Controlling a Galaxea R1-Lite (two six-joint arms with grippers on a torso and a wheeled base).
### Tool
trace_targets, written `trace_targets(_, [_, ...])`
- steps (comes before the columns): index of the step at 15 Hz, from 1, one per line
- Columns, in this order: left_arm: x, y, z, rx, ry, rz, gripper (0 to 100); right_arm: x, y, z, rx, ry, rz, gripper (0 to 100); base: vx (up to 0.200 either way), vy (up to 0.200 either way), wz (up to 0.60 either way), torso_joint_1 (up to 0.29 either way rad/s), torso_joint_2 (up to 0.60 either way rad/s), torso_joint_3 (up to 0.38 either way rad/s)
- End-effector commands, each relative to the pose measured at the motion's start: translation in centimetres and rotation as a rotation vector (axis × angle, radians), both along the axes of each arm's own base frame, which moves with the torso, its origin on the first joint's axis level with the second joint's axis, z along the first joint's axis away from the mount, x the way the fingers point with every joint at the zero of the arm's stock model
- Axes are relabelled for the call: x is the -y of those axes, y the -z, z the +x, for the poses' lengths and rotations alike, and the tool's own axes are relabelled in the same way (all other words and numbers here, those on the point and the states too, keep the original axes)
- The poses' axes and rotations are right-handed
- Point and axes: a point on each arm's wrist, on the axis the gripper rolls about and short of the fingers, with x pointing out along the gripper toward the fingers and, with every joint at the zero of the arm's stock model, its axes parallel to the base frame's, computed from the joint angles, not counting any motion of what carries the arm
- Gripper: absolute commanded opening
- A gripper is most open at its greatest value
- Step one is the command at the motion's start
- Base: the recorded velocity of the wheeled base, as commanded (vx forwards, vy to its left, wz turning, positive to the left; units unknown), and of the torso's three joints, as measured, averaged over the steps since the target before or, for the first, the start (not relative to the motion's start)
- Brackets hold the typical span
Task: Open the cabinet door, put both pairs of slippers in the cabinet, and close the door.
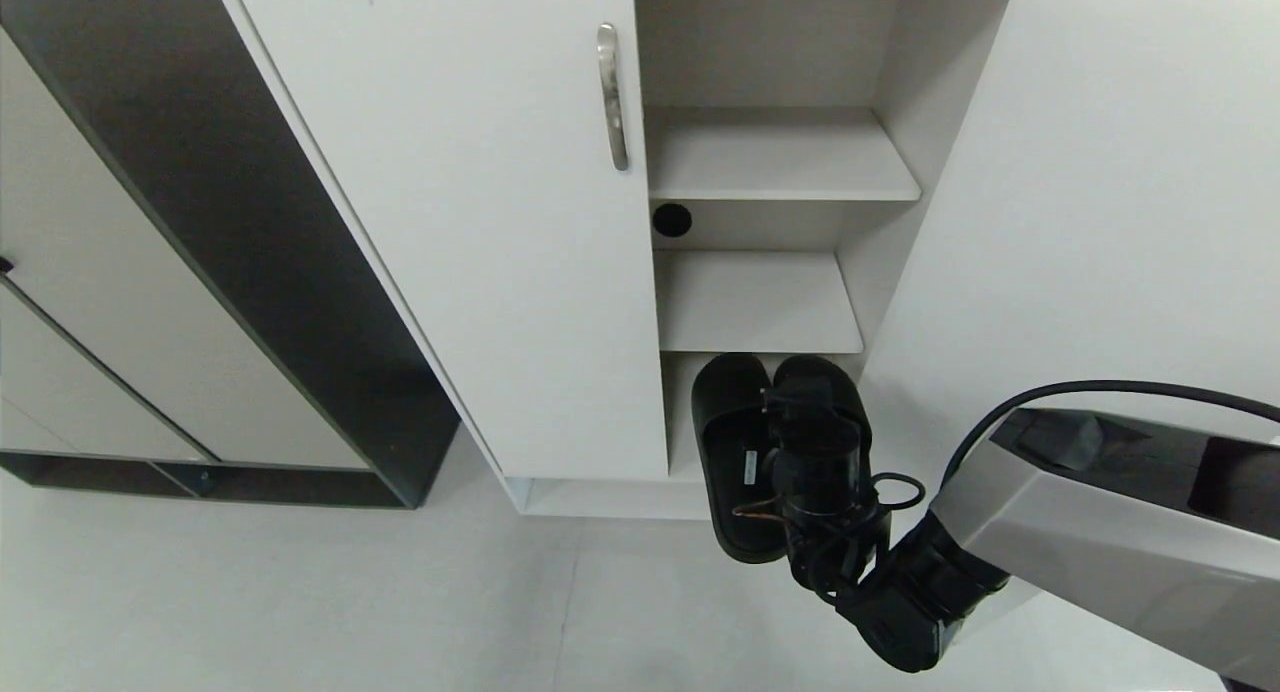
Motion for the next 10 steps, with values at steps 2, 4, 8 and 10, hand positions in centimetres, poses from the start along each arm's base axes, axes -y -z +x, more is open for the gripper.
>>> trace_targets(2, [0.0,0.0,0.0,-0.001,0.0,0.0,0,0.0,-1.1,-0.1,0.021,-0.001,0.018,0,0.2,0.0,0.0,0.002,0.0,0.005])
trace_targets(4, [0.0,0.0,0.0,0.0,0.0,0.0,0,0.1,-1.9,-0.2,0.036,0.0,0.032,0,0.2,0.0,0.0,0.0,0.0,0.002])
trace_targets(8, [0.0,0.0,0.0,0.0,0.002,0.0,0,0.0,-1.8,-0.4,0.034,-0.001,0.034,0,0.15,0.0,0.0,0.003,0.0,-0.003])
trace_targets(10, [0.0,0.0,0.0,0.0,0.0,-0.008,0,0.1,-0.8,-0.1,0.017,0.007,0.029,0,0.0,0.0,0.0,0.0,0.0,0.0])
